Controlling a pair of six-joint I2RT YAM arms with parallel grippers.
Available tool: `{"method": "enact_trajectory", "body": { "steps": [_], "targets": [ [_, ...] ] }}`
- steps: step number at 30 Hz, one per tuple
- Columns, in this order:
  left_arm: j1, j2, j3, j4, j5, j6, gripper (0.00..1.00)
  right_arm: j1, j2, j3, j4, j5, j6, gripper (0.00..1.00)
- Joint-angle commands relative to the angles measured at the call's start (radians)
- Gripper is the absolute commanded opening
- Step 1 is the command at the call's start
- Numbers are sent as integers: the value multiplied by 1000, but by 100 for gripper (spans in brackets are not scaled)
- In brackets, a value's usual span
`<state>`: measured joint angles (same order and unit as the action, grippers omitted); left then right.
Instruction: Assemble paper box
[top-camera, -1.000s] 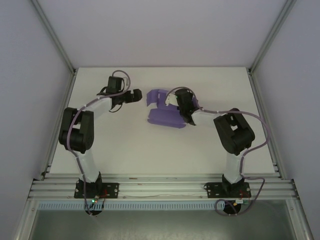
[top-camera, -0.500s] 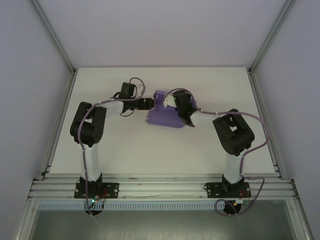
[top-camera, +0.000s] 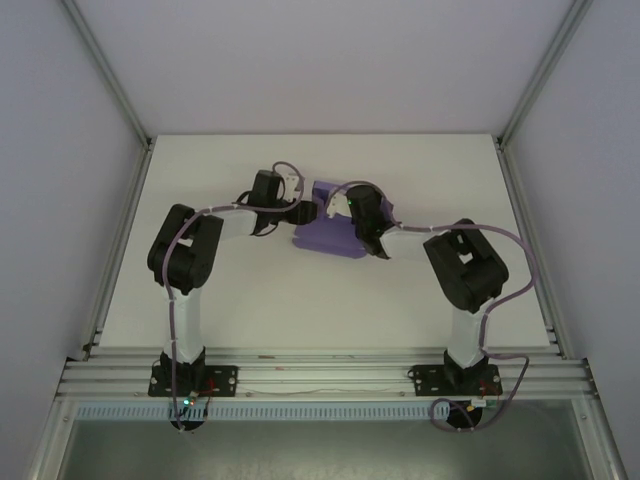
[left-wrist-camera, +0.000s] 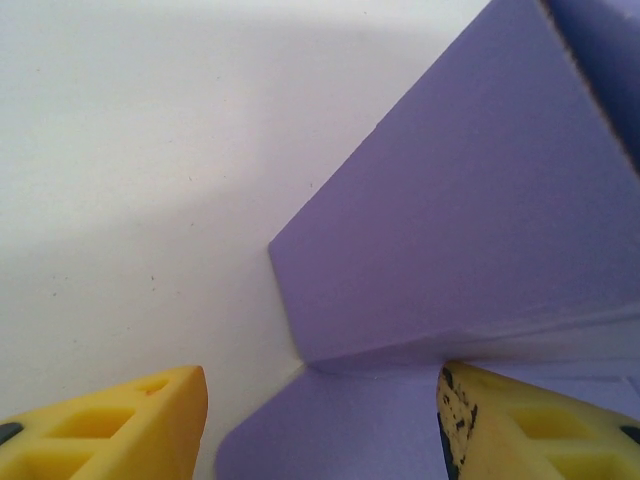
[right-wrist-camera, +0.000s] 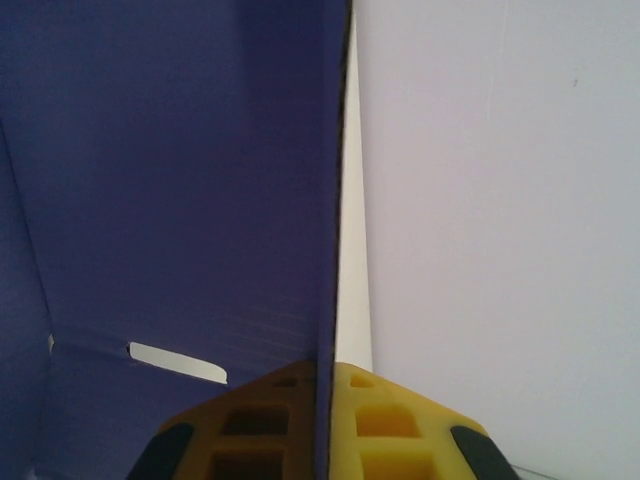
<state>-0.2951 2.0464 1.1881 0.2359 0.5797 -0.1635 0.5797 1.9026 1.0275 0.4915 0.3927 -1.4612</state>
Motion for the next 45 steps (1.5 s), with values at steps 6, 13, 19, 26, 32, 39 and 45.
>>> {"method": "enact_trajectory", "body": {
  "steps": [6, 13, 19, 26, 32, 39, 45],
  "targets": [
    [-46, 1, 38, 142, 34, 34, 64, 31, 70, -72, -50, 94, -90, 0],
    [-65, 70, 130, 113, -4, -18, 52, 31, 57, -47, -174, 49, 12, 0],
    [-84, 68, 136, 91, -83, -11, 28, 29, 45, -12, -254, 20, 78, 0],
    [-113, 21, 85, 139, -201, 20, 9, 30, -65, 17, -408, -63, 192, 2],
    [-124, -59, -1, 127, -193, 62, 0, 30, -196, 55, -572, -172, 352, 60],
    [-135, -209, -208, 148, -122, 115, 0, 27, -438, 99, -829, -573, 647, 100],
    [-183, -309, -337, 114, -175, 186, 0, -24, -498, 106, -768, -794, 1063, 100]
  ]
}}
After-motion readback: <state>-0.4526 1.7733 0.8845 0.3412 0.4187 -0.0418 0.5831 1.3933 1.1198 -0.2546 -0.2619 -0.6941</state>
